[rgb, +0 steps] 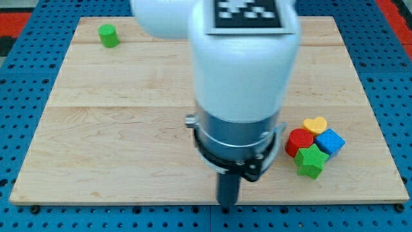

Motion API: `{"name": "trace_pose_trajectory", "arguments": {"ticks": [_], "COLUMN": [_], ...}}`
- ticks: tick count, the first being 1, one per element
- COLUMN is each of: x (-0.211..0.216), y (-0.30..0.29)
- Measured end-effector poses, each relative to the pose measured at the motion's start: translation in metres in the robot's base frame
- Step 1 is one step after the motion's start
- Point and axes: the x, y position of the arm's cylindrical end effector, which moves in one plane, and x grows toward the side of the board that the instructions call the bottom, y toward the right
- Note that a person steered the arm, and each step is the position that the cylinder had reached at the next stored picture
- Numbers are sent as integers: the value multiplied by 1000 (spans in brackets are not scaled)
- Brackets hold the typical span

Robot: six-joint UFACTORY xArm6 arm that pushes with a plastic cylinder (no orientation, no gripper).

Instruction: Move the green star close to the red star

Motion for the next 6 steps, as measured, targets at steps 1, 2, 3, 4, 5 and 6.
{"name": "trace_pose_trajectory", "arguments": {"ticks": [1, 2, 3, 4, 5, 6], "x": [0, -1, -9, -33, -65, -57], "y": [76, 192, 219, 171, 154, 119]}}
